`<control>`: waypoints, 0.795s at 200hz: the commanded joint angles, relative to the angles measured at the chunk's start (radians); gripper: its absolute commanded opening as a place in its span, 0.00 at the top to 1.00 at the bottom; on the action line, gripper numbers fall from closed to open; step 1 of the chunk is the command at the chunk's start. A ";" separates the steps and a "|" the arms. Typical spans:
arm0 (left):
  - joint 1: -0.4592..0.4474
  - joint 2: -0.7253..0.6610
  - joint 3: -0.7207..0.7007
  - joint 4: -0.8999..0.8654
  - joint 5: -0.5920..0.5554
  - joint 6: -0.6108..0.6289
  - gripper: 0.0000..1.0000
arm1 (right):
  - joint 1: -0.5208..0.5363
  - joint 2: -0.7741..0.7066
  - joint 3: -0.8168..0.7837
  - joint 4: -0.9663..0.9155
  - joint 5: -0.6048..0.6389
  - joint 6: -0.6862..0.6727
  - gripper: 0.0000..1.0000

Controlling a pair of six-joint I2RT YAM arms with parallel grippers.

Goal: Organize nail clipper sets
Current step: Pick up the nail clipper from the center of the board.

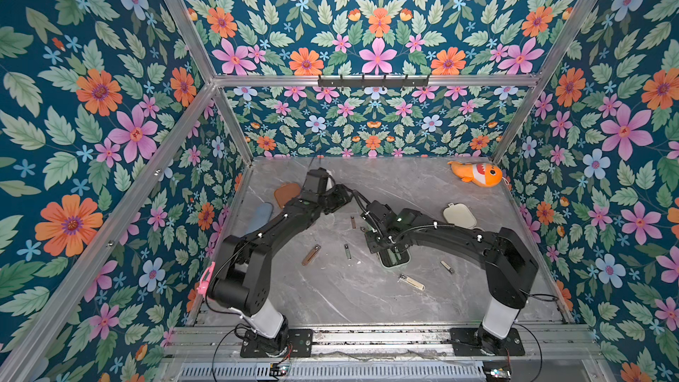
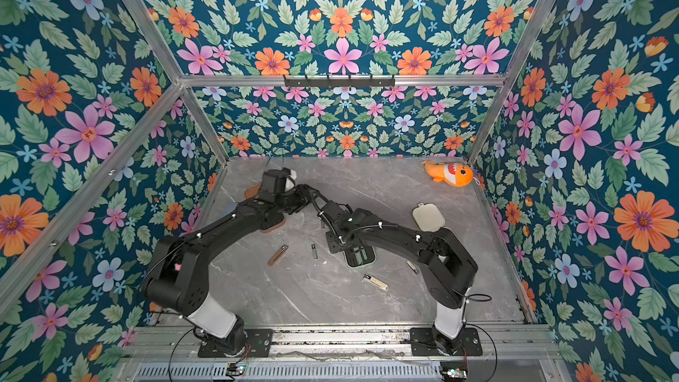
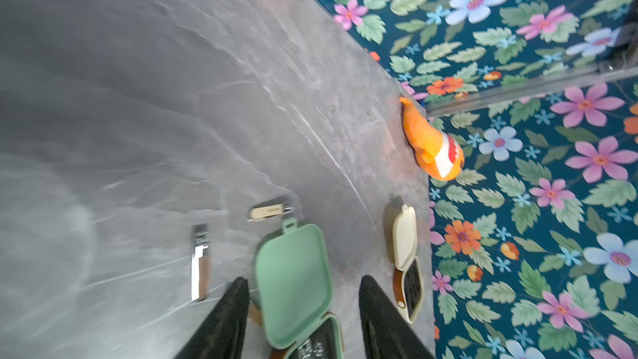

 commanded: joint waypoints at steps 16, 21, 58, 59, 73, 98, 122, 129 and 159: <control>0.102 -0.187 -0.172 -0.107 -0.046 0.076 0.44 | 0.057 0.121 0.117 -0.058 -0.026 0.045 0.45; 0.114 -0.211 -0.197 -0.108 -0.042 0.076 0.44 | 0.063 0.140 0.134 -0.058 -0.031 0.048 0.45; 0.158 -0.341 -0.318 -0.152 -0.037 0.097 0.43 | 0.080 0.260 0.255 -0.087 -0.058 0.060 0.44; 0.160 -0.343 -0.321 -0.152 -0.037 0.097 0.43 | 0.080 0.261 0.258 -0.087 -0.058 0.061 0.44; 0.175 -0.379 -0.356 -0.161 -0.030 0.099 0.43 | 0.080 0.291 0.283 -0.094 -0.057 0.068 0.43; 0.201 -0.424 -0.406 -0.174 -0.014 0.107 0.43 | 0.080 0.344 0.331 -0.121 -0.037 0.078 0.44; 0.222 -0.450 -0.439 -0.181 -0.003 0.113 0.42 | 0.080 0.389 0.365 -0.128 -0.034 0.079 0.46; 0.229 -0.455 -0.445 -0.182 0.002 0.114 0.42 | 0.080 0.402 0.379 -0.133 -0.029 0.080 0.47; 0.244 -0.468 -0.454 -0.192 0.015 0.122 0.42 | 0.071 0.446 0.432 -0.162 -0.005 0.090 0.52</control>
